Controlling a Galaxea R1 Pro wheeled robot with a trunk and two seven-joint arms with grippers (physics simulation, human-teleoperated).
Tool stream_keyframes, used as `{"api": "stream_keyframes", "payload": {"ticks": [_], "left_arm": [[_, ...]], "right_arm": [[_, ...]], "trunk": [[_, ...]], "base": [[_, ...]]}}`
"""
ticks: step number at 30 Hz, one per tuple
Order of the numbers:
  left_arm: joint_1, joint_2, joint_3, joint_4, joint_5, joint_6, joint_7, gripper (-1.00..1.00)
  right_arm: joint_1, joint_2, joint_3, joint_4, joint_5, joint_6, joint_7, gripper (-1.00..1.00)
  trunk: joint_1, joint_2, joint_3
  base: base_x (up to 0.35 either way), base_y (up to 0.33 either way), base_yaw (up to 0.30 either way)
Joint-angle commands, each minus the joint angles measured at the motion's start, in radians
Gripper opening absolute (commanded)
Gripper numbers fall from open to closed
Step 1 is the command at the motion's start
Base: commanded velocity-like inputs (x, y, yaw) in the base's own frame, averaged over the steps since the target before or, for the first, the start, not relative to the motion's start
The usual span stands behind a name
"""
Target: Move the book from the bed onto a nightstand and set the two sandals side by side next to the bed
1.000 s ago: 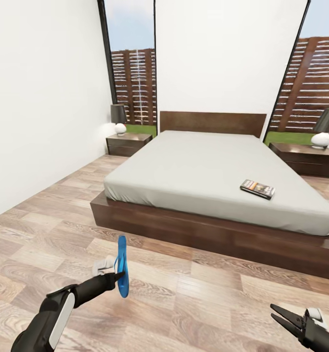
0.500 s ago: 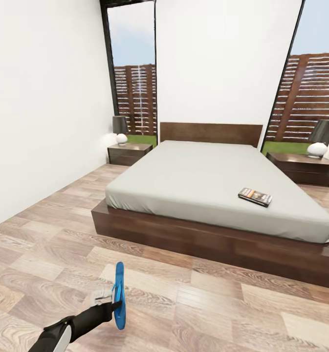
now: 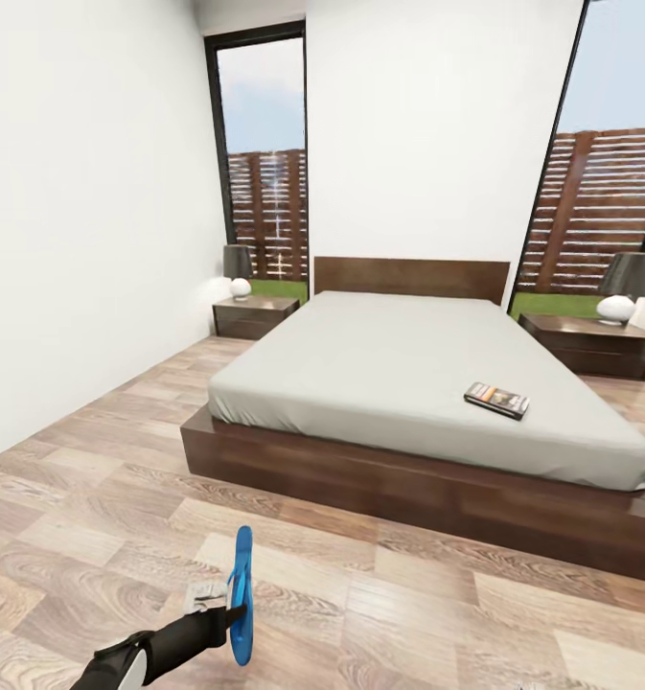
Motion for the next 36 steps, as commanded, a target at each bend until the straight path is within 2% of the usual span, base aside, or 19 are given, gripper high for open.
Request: {"api": "stream_keyframes", "payload": {"ticks": [1, 3, 7, 24, 26, 27, 29, 31, 33, 36], "left_arm": [[0.000, 0.000, 0.002, 0.006, 0.006, 0.008, -0.004, -1.00], [0.000, -0.001, 0.001, 0.015, 0.005, 0.008, -0.004, -1.00], [0.000, -0.001, 0.002, 0.020, 0.005, 0.007, -0.005, -1.00], [0.000, -0.001, 0.002, 0.021, 0.005, 0.008, -0.005, -1.00], [0.000, -0.001, 0.002, 0.021, 0.005, 0.008, -0.005, -1.00], [0.000, -0.001, 0.002, 0.021, 0.005, 0.009, -0.005, -1.00], [0.000, -0.001, 0.002, 0.021, 0.005, 0.008, -0.005, -1.00], [0.000, -0.001, 0.002, 0.021, 0.005, 0.008, -0.005, -1.00], [0.000, -0.001, 0.002, 0.021, 0.005, 0.008, -0.005, -1.00], [0.000, -0.001, 0.002, 0.021, 0.005, 0.008, -0.005, -1.00]], "right_arm": [[-0.001, 0.001, -0.001, -0.001, -0.002, 0.008, 0.084, 1.00], [-0.002, 0.000, -0.002, 0.000, 0.002, 0.008, 0.166, 1.00], [-0.002, -0.002, -0.003, 0.003, 0.004, 0.006, 0.210, 1.00], [-0.002, -0.002, -0.003, 0.003, 0.005, 0.003, 0.223, 1.00], [-0.002, 0.001, -0.003, 0.001, 0.009, 0.003, 0.159, 1.00], [-0.002, 0.001, -0.004, -0.004, 0.010, 0.003, 0.101, 1.00], [-0.002, 0.003, -0.005, -0.026, 0.012, 0.003, -0.126, 1.00], [-0.002, 0.004, -0.006, -0.035, 0.011, 0.003, -0.238, 1.00], [-0.002, 0.004, -0.007, -0.039, 0.008, 0.004, -0.286, 1.00], [-0.002, 0.001, -0.005, -0.039, 0.004, 0.006, -0.306, 1.00]], "trunk": [[-0.004, 0.007, 0.002], [-0.012, 0.021, 0.008], [-0.027, 0.049, 0.021], [-0.092, 0.168, 0.074], [-0.100, 0.182, 0.081], [-0.104, 0.189, 0.084], [-0.111, 0.203, 0.090], [-0.119, 0.217, 0.096], [-0.127, 0.231, 0.102], [-0.138, 0.252, 0.112]], "base": [[0.000, 0.000, 0.000], [0.000, 0.000, 0.000], [0.000, 0.000, 0.000], [0.000, 0.000, 0.000], [0.000, 0.000, 0.000], [0.000, 0.000, 0.000], [0.000, 0.000, 0.000], [0.000, 0.000, 0.000], [0.000, 0.000, 0.000], [0.000, 0.000, 0.000]]}}
